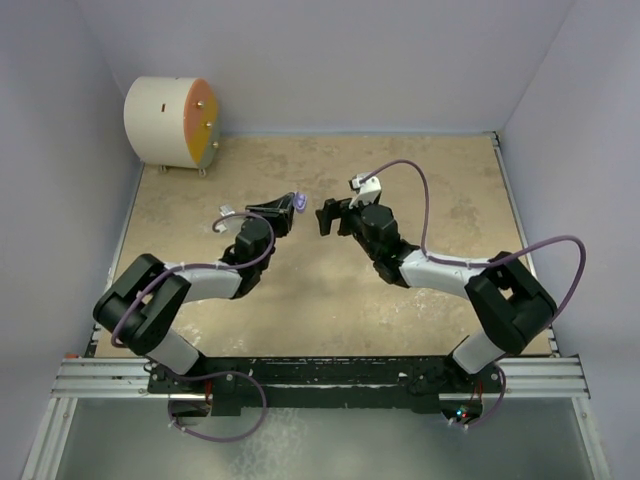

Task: Insert the wireless bluetooth earbuds into the charging case
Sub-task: Close the charging case.

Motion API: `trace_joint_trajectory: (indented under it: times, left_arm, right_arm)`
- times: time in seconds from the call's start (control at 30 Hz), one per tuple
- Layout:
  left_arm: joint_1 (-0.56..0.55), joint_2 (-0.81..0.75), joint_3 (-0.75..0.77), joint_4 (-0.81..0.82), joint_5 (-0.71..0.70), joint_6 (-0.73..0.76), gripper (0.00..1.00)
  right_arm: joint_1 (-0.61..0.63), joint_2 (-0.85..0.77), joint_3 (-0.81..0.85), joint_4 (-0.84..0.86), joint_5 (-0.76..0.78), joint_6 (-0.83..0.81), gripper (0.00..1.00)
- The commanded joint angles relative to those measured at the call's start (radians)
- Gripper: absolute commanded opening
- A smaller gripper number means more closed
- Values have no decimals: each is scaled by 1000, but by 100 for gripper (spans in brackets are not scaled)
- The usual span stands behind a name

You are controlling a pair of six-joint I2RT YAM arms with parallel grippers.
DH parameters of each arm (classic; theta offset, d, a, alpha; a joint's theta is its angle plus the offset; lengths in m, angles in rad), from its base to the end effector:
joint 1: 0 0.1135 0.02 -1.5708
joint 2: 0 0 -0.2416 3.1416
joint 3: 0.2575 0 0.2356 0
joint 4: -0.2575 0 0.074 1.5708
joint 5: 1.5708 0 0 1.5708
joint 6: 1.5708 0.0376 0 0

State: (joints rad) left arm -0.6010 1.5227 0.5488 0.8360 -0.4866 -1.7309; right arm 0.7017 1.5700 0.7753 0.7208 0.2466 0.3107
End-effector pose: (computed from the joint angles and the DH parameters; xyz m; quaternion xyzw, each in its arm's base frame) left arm 0.2510 -0.1508 0.1854 -0.5255 0.5335 -0.5143 0.4180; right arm 0.2598 0.2075 0.2264 -0.0592 0.7296 0.2486 0.6343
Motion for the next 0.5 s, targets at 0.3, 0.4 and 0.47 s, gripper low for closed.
trace_joint_trajectory:
  times: [0.3,0.4,0.47]
  left_arm:
    - [-85,82,161,18,-122,-197,0]
    - [-104,67,179,-29,-152,-202,0]
    - [-111,63,189,-47,-162,-208,0]
  right_arm:
    - [63,28,-14,150,182,-71,100]
    - [75,51,-2,150,208,-73,100]
    - [82,67,15,145,227,-76,100]
